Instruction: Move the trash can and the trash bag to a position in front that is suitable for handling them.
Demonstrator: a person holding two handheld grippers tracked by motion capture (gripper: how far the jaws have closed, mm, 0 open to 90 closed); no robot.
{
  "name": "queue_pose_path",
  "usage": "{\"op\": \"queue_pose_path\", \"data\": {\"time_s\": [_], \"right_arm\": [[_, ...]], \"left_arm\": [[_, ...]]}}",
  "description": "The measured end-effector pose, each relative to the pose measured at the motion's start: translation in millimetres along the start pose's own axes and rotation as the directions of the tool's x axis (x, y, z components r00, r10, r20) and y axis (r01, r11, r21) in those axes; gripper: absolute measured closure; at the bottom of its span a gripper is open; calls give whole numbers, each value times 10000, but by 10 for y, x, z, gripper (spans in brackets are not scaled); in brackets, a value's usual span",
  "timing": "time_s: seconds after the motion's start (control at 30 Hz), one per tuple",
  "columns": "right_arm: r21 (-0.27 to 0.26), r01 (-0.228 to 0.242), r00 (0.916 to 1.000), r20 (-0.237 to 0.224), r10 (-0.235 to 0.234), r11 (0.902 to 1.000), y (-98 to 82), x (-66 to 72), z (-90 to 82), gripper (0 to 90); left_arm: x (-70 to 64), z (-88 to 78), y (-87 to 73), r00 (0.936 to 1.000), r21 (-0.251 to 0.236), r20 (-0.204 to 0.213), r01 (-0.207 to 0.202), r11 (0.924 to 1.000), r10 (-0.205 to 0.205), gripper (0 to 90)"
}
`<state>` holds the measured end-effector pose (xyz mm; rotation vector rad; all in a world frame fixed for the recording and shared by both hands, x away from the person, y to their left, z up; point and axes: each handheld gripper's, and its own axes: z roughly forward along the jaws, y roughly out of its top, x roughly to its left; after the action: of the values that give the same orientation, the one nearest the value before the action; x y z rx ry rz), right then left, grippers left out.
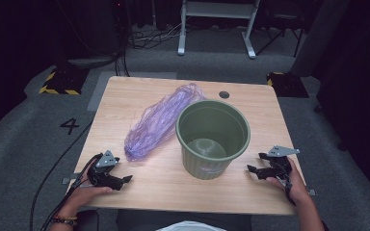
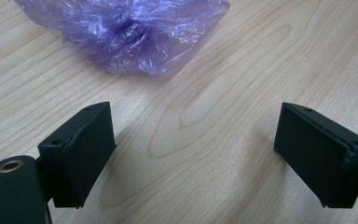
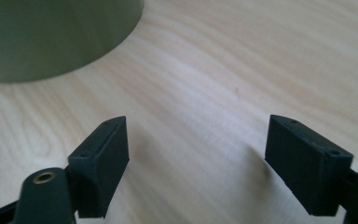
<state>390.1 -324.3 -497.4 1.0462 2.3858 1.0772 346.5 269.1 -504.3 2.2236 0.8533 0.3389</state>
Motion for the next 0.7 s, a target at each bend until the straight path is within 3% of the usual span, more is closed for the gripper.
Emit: {"op": "queue_pose_path", "data": {"time_s": [0.23,0.37,0.43,0.5,0.6,0.7], "right_arm": [[-569,214,9989,440,-189,9981,317,-62,70,263],[-1414,-137,9987,457,204,9899,516,-134,94,289],[-1624,-44,9983,570,138,9867,597,-135,116,303],[-1790,46,9986,528,50,9838,656,-123,143,313],[-2002,165,9989,455,-75,9796,709,-99,168,319],[-1960,213,9989,451,-127,9804,714,-72,196,319]], "left_arm": [[-1,-2,0,10000,4,-50,-18,10000,18,121],[26,-25,-12,9994,-230,-167,316,9992,-320,203],[50,-41,-19,9986,-438,-115,510,9977,-516,182],[63,-42,-21,9981,-449,-87,613,9971,-617,194],[49,-43,-7,9987,-484,-226,445,9978,-456,195],[39,-95,38,9982,-853,-400,408,9955,-444,197]]}}
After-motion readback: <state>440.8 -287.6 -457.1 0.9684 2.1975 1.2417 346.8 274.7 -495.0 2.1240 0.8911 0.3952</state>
